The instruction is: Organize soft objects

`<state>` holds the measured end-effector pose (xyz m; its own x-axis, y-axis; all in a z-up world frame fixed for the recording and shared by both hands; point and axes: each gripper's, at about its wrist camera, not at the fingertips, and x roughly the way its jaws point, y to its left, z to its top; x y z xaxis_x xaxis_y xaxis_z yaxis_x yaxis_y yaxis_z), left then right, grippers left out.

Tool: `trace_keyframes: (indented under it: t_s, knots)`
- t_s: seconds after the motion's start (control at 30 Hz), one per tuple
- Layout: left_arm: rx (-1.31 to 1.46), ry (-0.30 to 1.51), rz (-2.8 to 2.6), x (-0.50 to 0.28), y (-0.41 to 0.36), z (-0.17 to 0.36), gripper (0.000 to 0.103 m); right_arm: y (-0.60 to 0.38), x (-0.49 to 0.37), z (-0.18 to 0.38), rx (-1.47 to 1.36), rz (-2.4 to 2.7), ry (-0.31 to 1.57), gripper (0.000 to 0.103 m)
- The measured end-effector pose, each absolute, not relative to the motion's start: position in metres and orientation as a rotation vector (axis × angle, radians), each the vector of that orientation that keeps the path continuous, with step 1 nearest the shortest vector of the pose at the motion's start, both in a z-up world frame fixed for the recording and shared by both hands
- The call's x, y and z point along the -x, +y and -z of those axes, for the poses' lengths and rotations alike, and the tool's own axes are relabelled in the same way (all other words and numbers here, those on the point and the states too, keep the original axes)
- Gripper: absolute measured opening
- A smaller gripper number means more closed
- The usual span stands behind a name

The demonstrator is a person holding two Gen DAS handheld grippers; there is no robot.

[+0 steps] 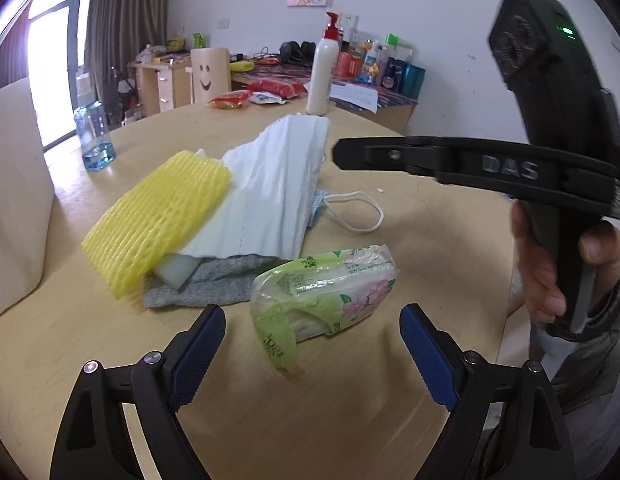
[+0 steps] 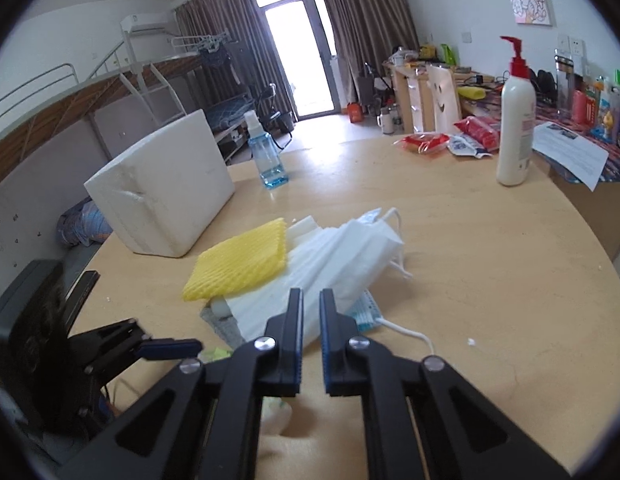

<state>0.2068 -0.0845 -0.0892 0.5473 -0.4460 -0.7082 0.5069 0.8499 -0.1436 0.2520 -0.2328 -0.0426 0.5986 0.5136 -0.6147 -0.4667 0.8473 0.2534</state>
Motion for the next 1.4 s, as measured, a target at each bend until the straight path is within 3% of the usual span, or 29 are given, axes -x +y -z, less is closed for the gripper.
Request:
trace_keyframes:
  t_s: [0.27,0.47,0.53,0.77,0.8,0.87,0.93,0.97,1.3,1.4]
  knots:
    - [-0.151,0.810,0.608,-0.211,-0.099,0.089,0.085,-0.252,-0.242,0.047,-0.116,-0.568,0.720,0.010]
    - [-0.166,0.855,0.630,-0.219,-0.107,0.095,0.062,-0.261,-0.237,0.050,-0.149,-0.578,0.713,0.011]
    - [-0.186,0.868,0.645,-0.220,-0.113,0.097,0.049,-0.263,-0.235,0.052,-0.154,-0.578,0.711,0.011]
    - [-0.237,0.857,0.684,-0.214,-0.129,0.096,0.032,-0.277,-0.230,0.053,-0.166,-0.556,0.707,0.011]
    - [-0.232,0.854,0.690,-0.214,-0.129,0.096,0.028,-0.278,-0.229,0.053,-0.168,-0.552,0.709,0.014]
    - [-0.232,0.846,0.694,-0.212,-0.128,0.095,0.024,-0.281,-0.225,0.055,-0.157,-0.546,0.718,0.034]
    - [-0.237,0.836,0.702,-0.210,-0.129,0.093,0.023,-0.286,-0.217,0.055,-0.148,-0.561,0.701,0.067]
    - [-0.237,0.829,0.705,-0.208,-0.128,0.092,0.023,-0.289,-0.212,0.056,-0.148,-0.580,0.694,0.069]
    - [-0.222,0.805,0.740,-0.197,-0.121,0.088,0.022,-0.273,-0.173,0.068,0.075,-0.757,0.664,0.068]
    - [-0.218,0.804,0.744,-0.198,-0.119,0.087,0.022,-0.267,-0.171,0.071,0.090,-0.791,0.661,0.049]
